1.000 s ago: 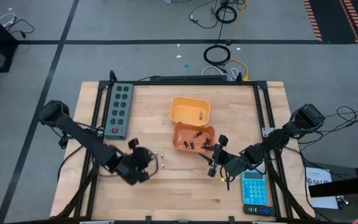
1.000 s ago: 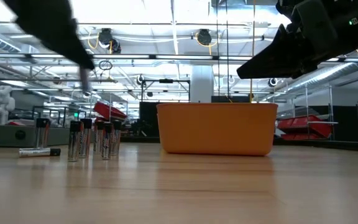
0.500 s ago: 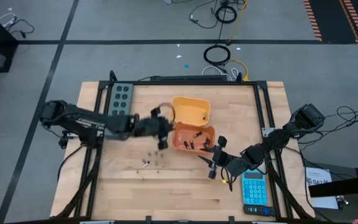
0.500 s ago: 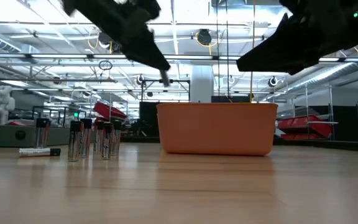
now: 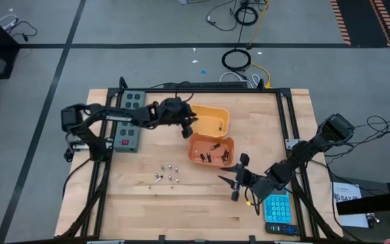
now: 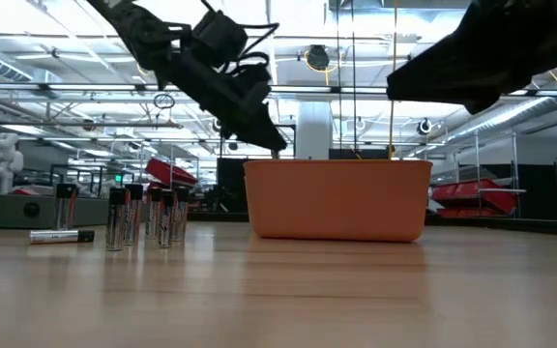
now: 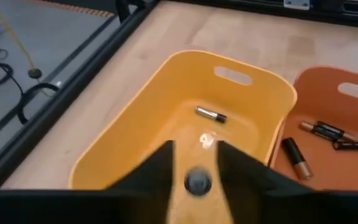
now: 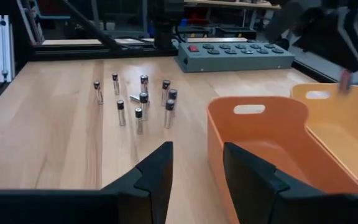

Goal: Sort batteries
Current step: Put the silver battery into the yellow bin

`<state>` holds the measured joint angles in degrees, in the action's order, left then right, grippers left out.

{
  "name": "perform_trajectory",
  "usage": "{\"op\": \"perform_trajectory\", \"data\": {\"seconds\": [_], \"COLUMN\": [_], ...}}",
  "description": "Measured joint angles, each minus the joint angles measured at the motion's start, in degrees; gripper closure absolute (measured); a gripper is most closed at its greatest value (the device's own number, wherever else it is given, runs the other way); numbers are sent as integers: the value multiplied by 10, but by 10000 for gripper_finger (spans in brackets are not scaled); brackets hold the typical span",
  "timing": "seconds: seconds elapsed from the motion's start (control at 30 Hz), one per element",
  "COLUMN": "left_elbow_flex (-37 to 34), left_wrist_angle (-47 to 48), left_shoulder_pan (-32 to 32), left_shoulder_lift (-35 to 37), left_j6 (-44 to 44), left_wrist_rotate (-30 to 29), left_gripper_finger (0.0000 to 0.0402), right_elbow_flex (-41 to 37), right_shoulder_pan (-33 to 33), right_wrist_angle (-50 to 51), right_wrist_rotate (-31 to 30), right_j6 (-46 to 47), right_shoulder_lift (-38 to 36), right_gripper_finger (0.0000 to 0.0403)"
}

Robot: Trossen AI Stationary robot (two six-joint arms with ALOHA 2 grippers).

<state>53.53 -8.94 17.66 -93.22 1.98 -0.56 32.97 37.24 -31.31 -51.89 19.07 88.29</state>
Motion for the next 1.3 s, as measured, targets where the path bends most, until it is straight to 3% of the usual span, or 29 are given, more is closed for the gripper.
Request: {"op": "perform_trajectory", "data": {"seconds": [0.1, 0.2, 0.37, 0.53, 0.7, 1.0, 1.3], "left_elbow_flex": [30, 53, 68, 64, 59, 59, 23], "left_wrist_angle": [58, 109, 187, 287, 364, 507, 562], "left_shoulder_pan": [-8, -45, -152, -263, -383, -512, -549], "left_shoulder_lift": [8, 43, 117, 157, 151, 118, 97], "left_j6": [-17, -17, 12, -87, -197, -439, -615], "left_wrist_rotate": [-1, -15, -106, -167, -252, -301, -297], "left_gripper_finger": [193, 169, 185, 199, 200, 200, 199], "right_elbow_flex": [0, 0, 0, 0, 0, 0, 0], "right_shoulder_pan": [7, 8, 8, 8, 7, 2, -12], "right_wrist_angle": [4, 6, 12, 14, 19, 5, -6], "right_wrist_rotate": [-13, -22, -23, -23, -24, -23, -18], "right_j6": [3, 4, 2, -5, -8, -34, -52], "right_shoulder_lift": [0, 0, 0, 0, 0, 0, 0], "right_gripper_finger": [271, 271, 271, 271, 271, 271, 271]}}
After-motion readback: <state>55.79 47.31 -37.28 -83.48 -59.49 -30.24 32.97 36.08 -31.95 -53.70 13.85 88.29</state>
